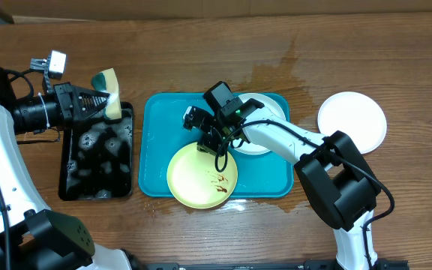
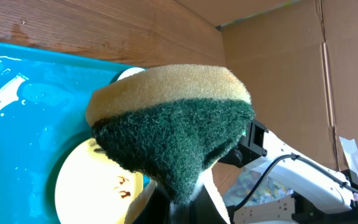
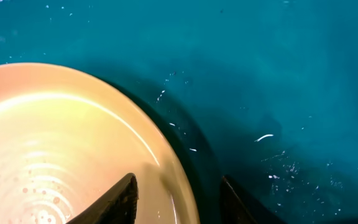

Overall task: Clean dirty plates on tray and stack at the side
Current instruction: 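Grasp the yellow plate's rim with the right gripper and tilt it, then slide the yellow plate to the tray's left side with the right gripper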

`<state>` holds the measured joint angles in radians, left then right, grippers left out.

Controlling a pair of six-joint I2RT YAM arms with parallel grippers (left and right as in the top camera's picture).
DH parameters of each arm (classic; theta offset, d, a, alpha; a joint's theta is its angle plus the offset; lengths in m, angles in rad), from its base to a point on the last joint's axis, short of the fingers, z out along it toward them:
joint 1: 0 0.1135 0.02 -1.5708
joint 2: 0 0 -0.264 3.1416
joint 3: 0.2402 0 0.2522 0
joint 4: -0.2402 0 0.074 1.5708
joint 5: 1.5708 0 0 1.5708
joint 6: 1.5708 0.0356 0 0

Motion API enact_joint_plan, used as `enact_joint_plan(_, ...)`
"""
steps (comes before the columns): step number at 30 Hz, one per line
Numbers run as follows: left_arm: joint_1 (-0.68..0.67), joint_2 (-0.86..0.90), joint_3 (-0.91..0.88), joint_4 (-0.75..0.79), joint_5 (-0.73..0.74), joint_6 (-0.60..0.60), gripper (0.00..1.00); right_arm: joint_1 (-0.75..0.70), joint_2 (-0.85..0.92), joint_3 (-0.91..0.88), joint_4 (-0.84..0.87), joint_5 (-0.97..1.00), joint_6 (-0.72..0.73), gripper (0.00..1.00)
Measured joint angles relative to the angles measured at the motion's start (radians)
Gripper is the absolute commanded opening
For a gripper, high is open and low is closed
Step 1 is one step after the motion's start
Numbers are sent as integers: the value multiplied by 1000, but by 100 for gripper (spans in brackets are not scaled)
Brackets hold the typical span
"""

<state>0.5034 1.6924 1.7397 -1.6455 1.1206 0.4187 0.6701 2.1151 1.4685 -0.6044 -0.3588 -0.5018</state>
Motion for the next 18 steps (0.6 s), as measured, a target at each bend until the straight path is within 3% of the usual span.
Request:
enact_joint_plan(4, 0, 0, 0, 0, 0, 0, 4, 0, 0, -16, 15, 0, -1, 40)
enact_joint_plan(11, 0, 0, 0, -1, 0, 0, 4, 0, -2, -70, 99, -5, -8, 4)
enact_joint_plan(18, 0, 0, 0, -1, 0, 0, 4, -1, -3, -49, 183, -10, 153, 4)
